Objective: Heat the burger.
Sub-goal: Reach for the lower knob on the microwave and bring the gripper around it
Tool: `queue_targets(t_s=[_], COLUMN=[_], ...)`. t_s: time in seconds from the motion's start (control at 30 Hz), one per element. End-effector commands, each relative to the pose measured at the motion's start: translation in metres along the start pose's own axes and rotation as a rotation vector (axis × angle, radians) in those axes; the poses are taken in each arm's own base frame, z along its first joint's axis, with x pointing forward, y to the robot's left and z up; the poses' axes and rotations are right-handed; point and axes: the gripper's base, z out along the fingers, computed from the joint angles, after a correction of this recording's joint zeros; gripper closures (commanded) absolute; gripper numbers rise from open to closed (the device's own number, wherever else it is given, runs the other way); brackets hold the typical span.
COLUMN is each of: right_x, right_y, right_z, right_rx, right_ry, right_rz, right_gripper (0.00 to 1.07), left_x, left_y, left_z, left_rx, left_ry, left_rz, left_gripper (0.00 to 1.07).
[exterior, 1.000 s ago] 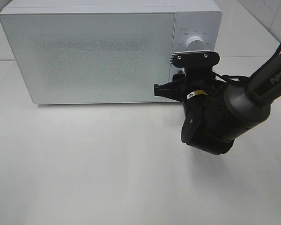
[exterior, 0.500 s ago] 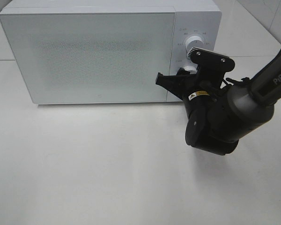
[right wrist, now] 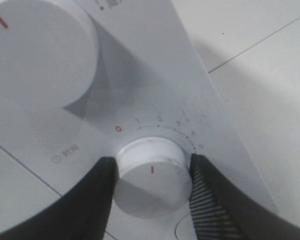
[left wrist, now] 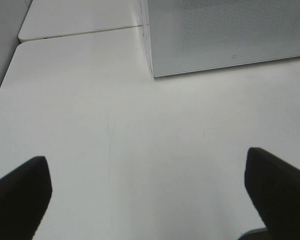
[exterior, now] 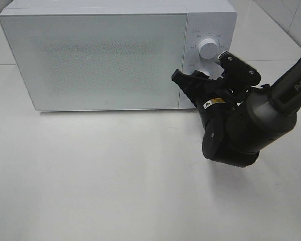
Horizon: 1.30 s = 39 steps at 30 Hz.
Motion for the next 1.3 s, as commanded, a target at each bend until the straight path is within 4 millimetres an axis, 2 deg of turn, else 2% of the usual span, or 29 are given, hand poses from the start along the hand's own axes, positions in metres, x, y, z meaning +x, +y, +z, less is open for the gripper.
queue_targets(t_s=[0.03,0.23,1.1,1.3], right_x=[-0.0094,-0.0086,-0.0072,-0.0096], right_y=[0.0395,0.0412,0.045,0.0399], right_z=[-0.0038,-0.0044,-0.0057,-0.004], right_rx=[-0.326,-0.352,-0.401,-0.352], right_ry=[-0.098,-0.062,0.029,0.016], right_rz=[0.02,0.178,0.53,0.697], right_gripper=[1.07,1.07,1.06,1.06], left_x=[0.0021,0.0021,0.0021,0.0021], left_y=[-0.001,-0.001,-0.001,-0.001], left_z=[-0.0013,-0.0013,-0.0013,-0.0013], left_rx=[0.002,0.002,0.002,0.002], left_ry=[-0.01,-0.01,-0.01,-0.01], left_rz=[-0.007,-0.007,-0.007,-0.007], left_gripper=[0.09,0.09,0.09,0.09])
